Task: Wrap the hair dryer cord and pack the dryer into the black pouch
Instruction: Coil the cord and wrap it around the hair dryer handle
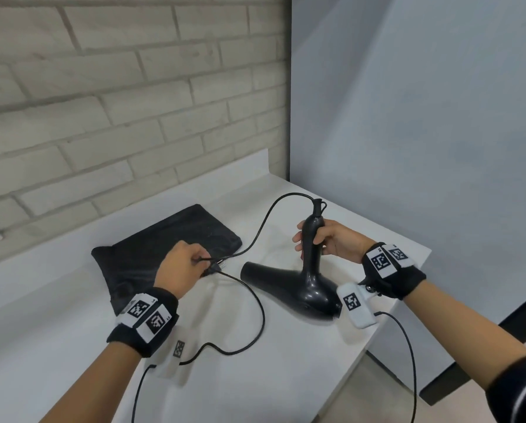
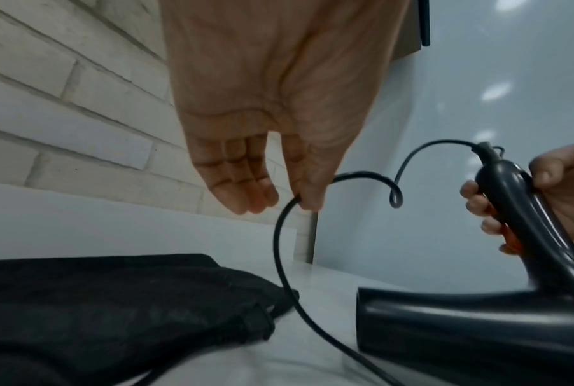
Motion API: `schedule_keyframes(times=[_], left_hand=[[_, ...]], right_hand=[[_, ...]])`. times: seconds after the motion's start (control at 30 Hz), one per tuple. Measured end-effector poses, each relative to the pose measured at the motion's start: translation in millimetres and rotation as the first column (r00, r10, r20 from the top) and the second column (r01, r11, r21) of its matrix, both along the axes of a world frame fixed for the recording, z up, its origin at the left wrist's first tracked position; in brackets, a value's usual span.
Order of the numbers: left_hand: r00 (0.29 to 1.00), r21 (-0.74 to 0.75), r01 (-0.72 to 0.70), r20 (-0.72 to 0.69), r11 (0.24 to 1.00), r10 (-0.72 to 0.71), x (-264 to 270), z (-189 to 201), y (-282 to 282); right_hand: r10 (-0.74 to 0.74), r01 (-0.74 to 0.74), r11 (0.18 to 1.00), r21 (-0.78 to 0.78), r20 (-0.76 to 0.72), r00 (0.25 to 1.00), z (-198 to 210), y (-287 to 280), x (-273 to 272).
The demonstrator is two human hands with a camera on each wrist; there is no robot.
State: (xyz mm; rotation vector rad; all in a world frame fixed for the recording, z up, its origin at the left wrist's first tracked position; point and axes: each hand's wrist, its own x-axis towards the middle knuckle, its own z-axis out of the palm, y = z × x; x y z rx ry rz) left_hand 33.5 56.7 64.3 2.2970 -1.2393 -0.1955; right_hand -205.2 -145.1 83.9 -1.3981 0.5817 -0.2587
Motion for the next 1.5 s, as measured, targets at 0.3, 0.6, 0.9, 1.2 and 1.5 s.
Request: schedule_keyframes(times=[0.3,0.6,0.9,1.2,1.5], left_hand=[[0.956,0.022,0.193,-0.230,0.981,-0.183,-25.5,35.6,-51.1],[0.873,-0.284,0.275,-0.327,0.919,-0.362,-75.7,50.4,-120.9],[0.895,-0.435,0.152,-0.321,0.887,-0.311,-77.9,56.1,-131.5],[0.924,-0.522,0.109,-0.262,0.846,-0.280,-80.7,57.4,-132.4],[0.803,-0.224,0.239,-0.501,0.945,-0.322,-60.2,23.9,-103.5]], right_hand=[[0.126,-0.125,0.991,0.038,-0.018,0.992,10.0,-26.5,-1.1],[0.106,-0.112,0.993,0.041,0.134,0.985,38.5,-34.4,15.6],[0.053,-0.061,0.995,0.078,0.098,0.994,48.6,-38.8,32.7],[0.034,-0.029,0.998,-0.061,0.091,0.995,41.3,-29.7,47.3],[0.011,-0.024,0.998,0.063,0.193,0.981,39.2,-43.0,40.9]])
